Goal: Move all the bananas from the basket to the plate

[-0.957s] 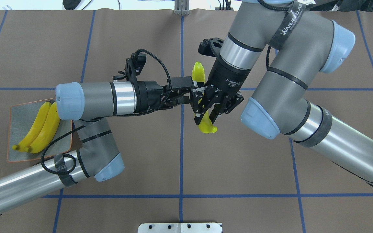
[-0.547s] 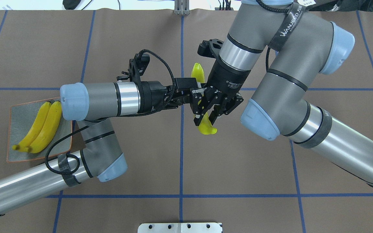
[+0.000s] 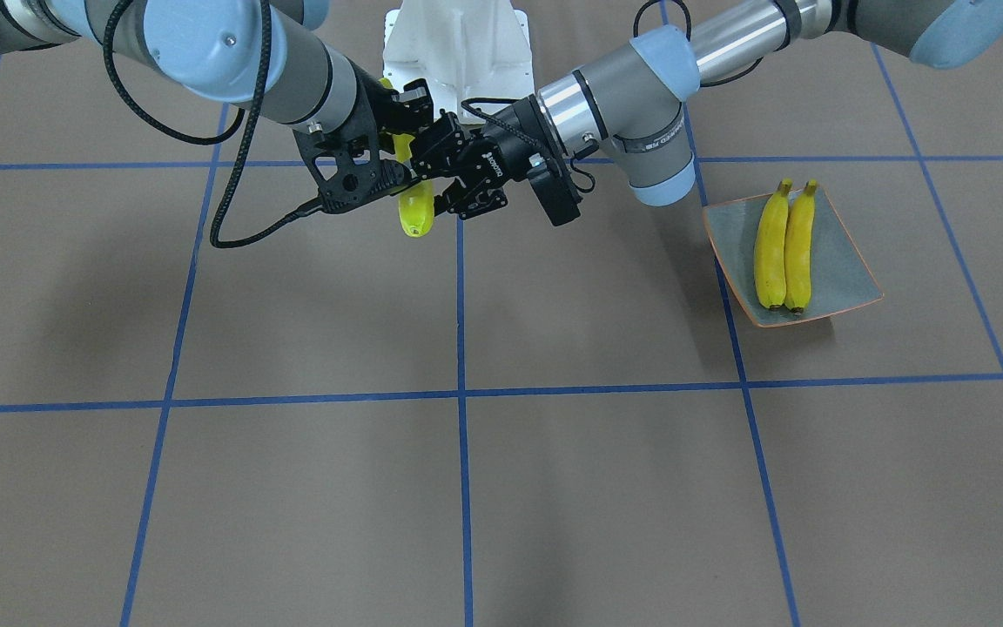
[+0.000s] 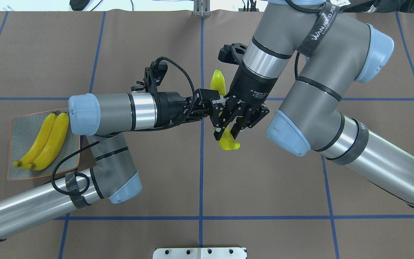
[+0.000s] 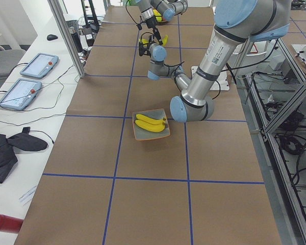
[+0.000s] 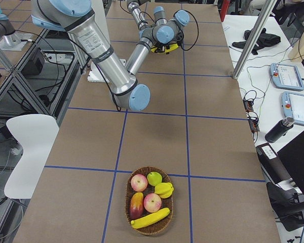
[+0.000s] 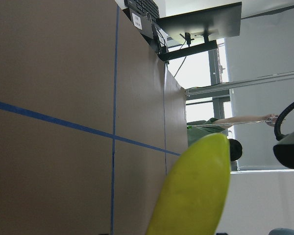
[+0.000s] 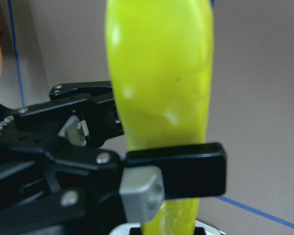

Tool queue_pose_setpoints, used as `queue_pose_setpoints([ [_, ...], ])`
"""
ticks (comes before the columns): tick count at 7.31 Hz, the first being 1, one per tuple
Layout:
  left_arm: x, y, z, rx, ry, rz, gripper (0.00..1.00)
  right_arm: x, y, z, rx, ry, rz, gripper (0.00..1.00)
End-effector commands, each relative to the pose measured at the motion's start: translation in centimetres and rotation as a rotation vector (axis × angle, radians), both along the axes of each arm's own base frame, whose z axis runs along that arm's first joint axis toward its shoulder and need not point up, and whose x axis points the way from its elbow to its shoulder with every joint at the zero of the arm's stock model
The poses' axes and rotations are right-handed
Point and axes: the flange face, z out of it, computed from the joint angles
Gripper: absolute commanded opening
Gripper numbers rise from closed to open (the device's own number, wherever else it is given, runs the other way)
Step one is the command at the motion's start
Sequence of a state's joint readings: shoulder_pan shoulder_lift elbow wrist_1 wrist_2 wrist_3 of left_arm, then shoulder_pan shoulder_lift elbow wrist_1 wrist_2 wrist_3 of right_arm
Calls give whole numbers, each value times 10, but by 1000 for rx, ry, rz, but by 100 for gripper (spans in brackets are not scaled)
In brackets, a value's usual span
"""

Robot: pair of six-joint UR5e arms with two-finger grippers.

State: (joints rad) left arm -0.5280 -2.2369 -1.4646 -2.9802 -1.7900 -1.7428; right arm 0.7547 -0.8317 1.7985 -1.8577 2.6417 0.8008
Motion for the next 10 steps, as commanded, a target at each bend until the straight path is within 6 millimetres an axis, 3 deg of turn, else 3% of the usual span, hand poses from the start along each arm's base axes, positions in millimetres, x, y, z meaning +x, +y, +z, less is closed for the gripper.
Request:
queue_pose_setpoints([
  [1,1,5,2,-2,10,11,0,-1,-1,5,-2,3,0,0],
  [2,1,6,2,-4,12,12,0,-2,-2,8,-9,9,1,65],
  [3,0,6,3,-10,14,16,0,0,-3,8,-23,18,12,99],
  [7,3,5,9,-18,2,17,0,3,-2,-2,-102,22,72,100],
  [9,14,1,24,-33,-29,20,0,23,-12,-8,-114,0,87,100],
  [10,18,-2,32,-37,-36,20,0,49,-22,-14,-122,-26,109,100],
])
